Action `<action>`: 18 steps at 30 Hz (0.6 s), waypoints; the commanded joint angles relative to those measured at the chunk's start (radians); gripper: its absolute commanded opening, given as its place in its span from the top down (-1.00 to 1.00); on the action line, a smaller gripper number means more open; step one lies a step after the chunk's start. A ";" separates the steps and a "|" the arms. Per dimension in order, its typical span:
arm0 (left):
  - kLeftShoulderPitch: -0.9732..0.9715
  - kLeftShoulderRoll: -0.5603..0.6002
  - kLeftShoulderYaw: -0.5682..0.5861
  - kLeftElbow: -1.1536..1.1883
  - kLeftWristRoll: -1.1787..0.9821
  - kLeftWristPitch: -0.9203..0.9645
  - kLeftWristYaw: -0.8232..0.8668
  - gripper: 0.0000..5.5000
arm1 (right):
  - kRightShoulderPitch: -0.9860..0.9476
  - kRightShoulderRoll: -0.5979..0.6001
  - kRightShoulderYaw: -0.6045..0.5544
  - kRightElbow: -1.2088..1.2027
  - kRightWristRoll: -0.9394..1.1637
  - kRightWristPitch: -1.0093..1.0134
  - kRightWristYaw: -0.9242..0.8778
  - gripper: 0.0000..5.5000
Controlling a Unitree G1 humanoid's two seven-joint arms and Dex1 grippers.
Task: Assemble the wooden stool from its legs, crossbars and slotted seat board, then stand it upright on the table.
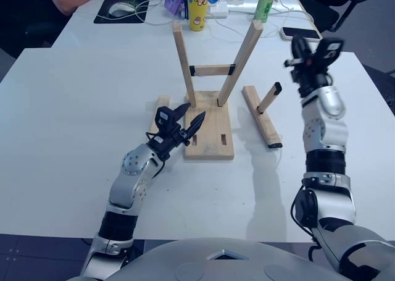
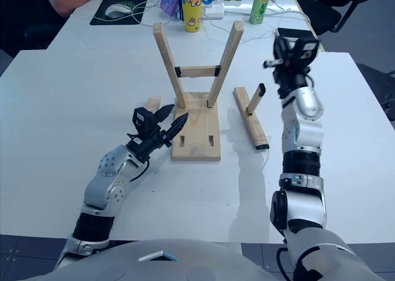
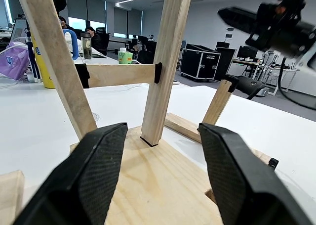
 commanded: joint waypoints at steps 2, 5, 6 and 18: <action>0.027 -0.001 -0.001 0.009 0.024 -0.023 0.013 0.02 | 0.091 -0.109 -0.087 -0.070 0.044 0.187 -0.024 0.53; 0.030 -0.002 0.006 0.005 0.025 -0.029 0.020 0.02 | 0.313 -0.174 -0.005 -0.109 0.033 0.362 0.093 0.38; 0.035 0.000 0.010 0.002 0.025 -0.030 0.021 0.02 | 0.378 -0.168 0.010 -0.160 0.061 0.407 0.121 0.31; 0.063 0.004 0.019 0.009 0.023 -0.033 0.017 0.02 | 0.451 -0.123 0.160 -0.302 0.037 0.575 0.141 -0.33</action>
